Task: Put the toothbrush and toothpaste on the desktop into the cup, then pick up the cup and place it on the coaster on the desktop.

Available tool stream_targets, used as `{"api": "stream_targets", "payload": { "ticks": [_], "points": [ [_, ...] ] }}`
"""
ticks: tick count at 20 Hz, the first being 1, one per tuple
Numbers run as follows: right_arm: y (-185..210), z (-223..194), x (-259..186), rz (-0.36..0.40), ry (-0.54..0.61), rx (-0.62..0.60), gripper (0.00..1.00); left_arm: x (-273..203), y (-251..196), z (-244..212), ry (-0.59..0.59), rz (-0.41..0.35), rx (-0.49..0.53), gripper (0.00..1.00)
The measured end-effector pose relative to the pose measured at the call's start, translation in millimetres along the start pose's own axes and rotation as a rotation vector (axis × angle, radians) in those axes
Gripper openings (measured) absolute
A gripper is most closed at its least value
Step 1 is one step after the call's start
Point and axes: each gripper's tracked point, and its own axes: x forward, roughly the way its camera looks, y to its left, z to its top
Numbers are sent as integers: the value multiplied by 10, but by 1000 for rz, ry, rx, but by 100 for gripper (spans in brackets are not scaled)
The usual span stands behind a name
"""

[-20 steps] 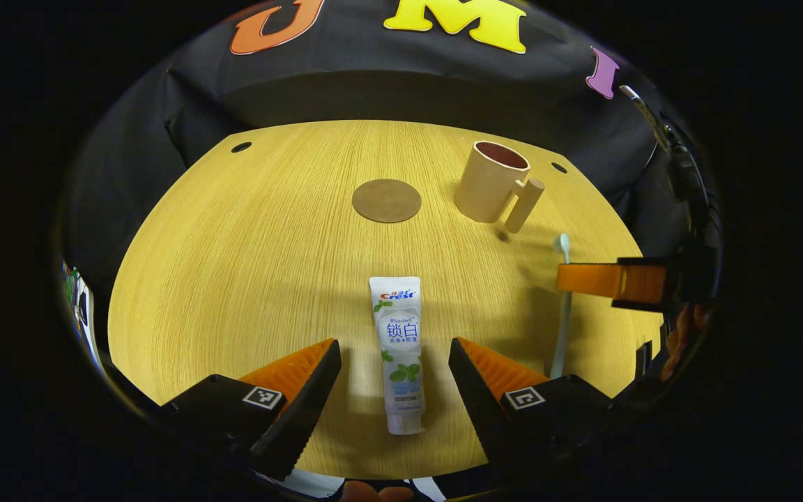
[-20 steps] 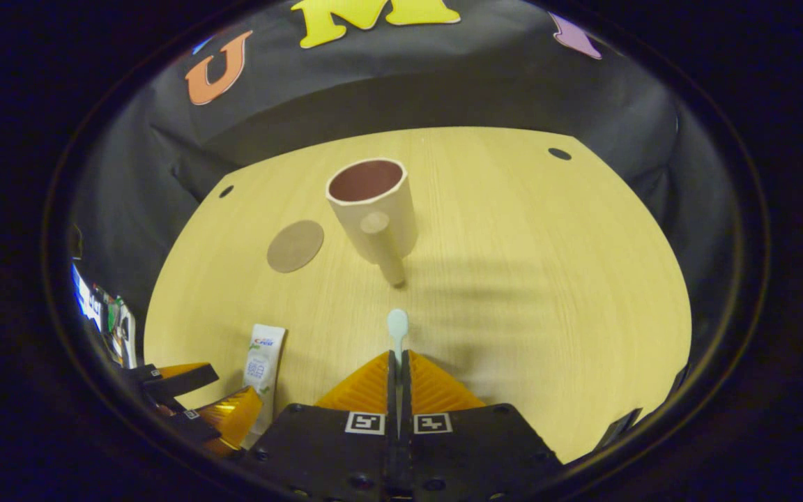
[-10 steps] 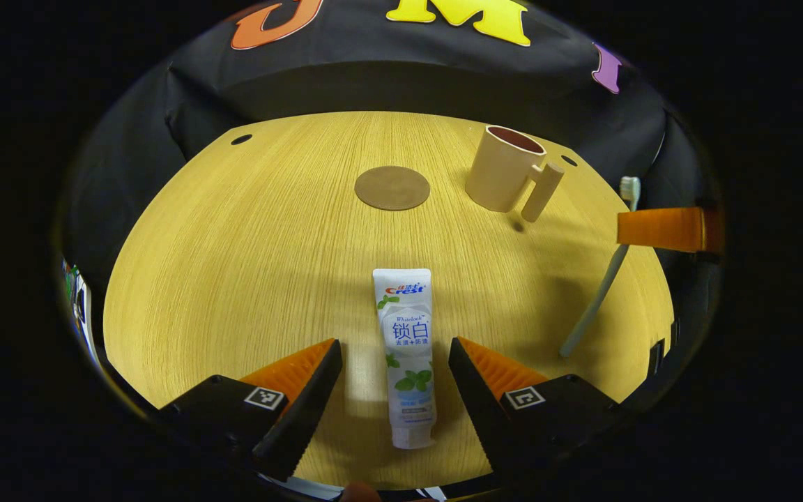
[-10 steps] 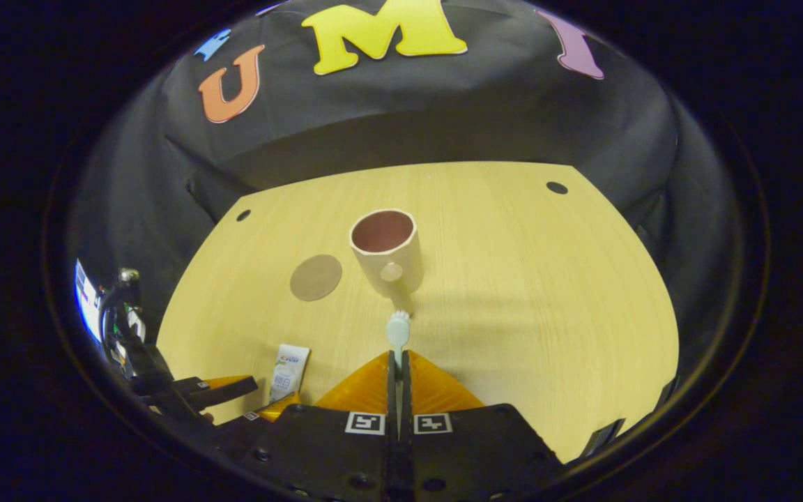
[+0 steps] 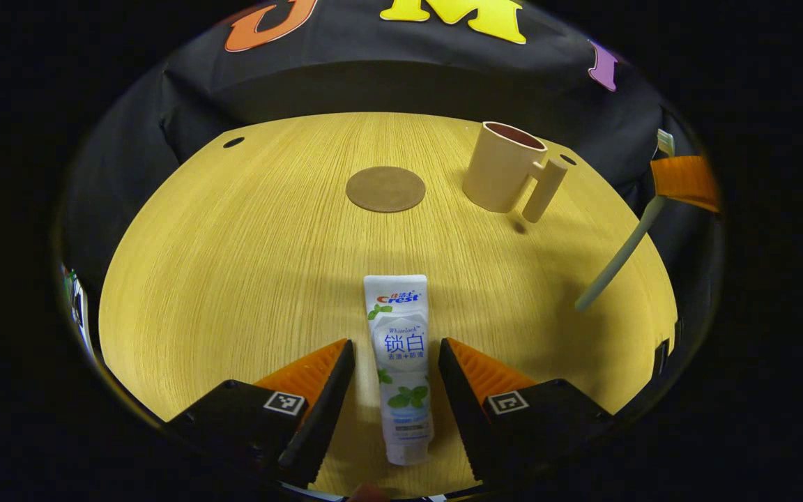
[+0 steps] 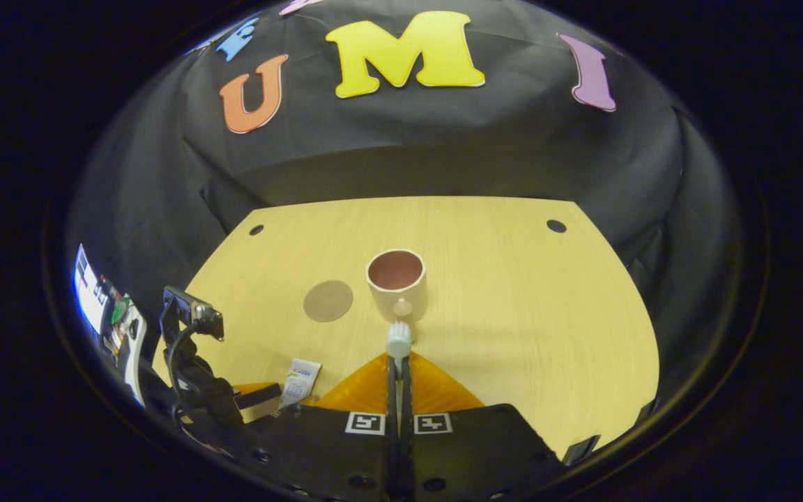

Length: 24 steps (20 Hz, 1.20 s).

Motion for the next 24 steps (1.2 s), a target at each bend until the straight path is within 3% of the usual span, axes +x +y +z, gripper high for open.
{"api": "stream_targets", "payload": {
  "ticks": [3, 4, 7, 8, 10, 13, 14, 16, 17, 24],
  "points": [
    [19, 39, -17, 4, -9, 0, 0, -41, 70, 12, -6, 34, 6, 67],
    [24, 64, -23, 5, -16, -6, 0, 14, 83, 8, -6, 37, 2, 56],
    [39, 183, -56, 9, -46, -9, 0, -13, 109, 5, 1, 28, -22, 53],
    [48, 211, -49, 13, -52, -10, 0, -32, 128, 17, -1, 32, -29, 42],
    [50, 288, -67, 13, -67, -10, 0, -63, 126, 36, -9, 28, -32, 36],
    [66, 418, -89, 19, -86, -10, 0, -129, 123, 105, -31, 21, -33, 34],
    [73, 475, -103, 23, -94, -13, 3, -158, 127, 130, -40, 21, -35, 41],
    [85, 606, -130, 20, -117, -27, 0, -217, 133, 201, -61, 19, -37, 41],
    [97, 689, -133, 21, -130, -33, 0, -247, 138, 244, -73, 19, -40, 33],
    [290, 1427, -170, 54, -250, -50, 0, -432, 263, 584, -171, 30, -65, 33]
  ]
}}
